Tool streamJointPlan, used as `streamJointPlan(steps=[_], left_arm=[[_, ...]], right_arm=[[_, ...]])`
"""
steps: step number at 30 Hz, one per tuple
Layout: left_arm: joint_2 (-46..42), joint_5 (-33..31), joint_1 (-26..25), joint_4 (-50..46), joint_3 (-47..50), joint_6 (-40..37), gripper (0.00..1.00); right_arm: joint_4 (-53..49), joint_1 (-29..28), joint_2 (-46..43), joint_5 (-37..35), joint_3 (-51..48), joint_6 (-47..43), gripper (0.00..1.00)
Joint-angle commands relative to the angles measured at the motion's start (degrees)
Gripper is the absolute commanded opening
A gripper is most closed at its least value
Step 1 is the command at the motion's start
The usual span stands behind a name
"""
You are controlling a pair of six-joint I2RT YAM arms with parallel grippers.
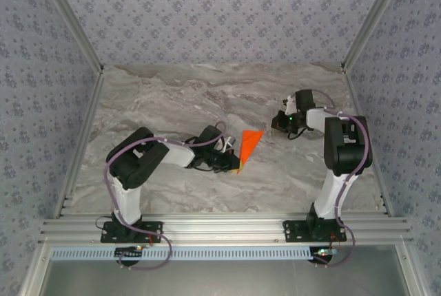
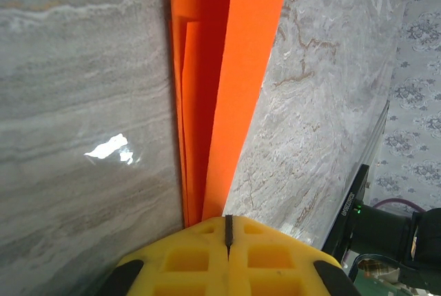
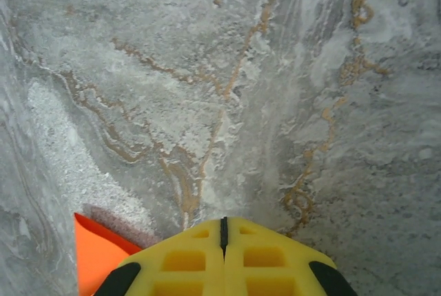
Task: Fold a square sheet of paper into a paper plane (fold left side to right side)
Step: Fold the wing for the fifth time at the center of the table.
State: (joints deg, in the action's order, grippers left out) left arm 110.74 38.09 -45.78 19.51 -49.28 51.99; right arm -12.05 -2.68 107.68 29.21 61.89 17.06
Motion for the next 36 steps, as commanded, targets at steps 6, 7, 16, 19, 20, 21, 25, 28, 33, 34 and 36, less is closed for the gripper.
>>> streamJointPlan(steps=[6,7,16,19,20,21,25,28,33,34,36], left_arm=[[2.15,-1.96,-0.63,-7.63,2.04,-0.58,0.00],[2.12,-1.92,-0.63,-7.71,1.99,-0.57,0.00],[1.42,-1.96,-0.63,-8.00,1.56,-0.80,0.00],[0.59,-1.83,-0.63,-8.05,1.56,-0.91,0.00],[0.13,-1.73,-0.65,-8.01,1.56,-0.91,0.00],[-0.53,-1.53,-0.64,-8.13,1.32,-0.99,0.00],[-3.45,-0.52,-0.54,-9.93,-0.83,-2.06,0.00],[-5.49,0.42,-0.56,-11.45,-3.67,-2.99,0.00],[-5.78,2.48,-0.58,-14.05,-9.69,-4.56,0.01],[-5.29,2.65,-0.59,-15.22,-10.95,-5.32,0.01],[-3.73,2.44,-0.45,-18.24,-13.65,-7.16,0.01]], right_arm=[[4.94,-4.89,-13.59,6.21,-11.20,2.12,0.03],[5.87,-5.80,-14.52,6.83,-12.49,2.80,0.04],[12.73,-11.37,-10.10,8.49,-15.63,7.23,0.04],[12.01,-12.10,-7.21,7.11,-14.03,7.29,0.04],[11.28,-12.25,-6.62,6.56,-13.55,7.35,0.04],[10.61,-12.19,-6.13,5.94,-13.35,7.36,0.04],[5.79,-12.38,-4.85,2.42,-12.32,6.38,0.04],[3.10,-12.57,-4.26,0.47,-12.25,5.83,0.03],[2.18,-12.69,-3.62,-0.19,-12.75,5.76,0.03],[1.93,-12.70,-3.45,-0.25,-12.66,5.77,0.03],[1.28,-12.73,-3.18,-0.34,-12.27,5.53,0.03]])
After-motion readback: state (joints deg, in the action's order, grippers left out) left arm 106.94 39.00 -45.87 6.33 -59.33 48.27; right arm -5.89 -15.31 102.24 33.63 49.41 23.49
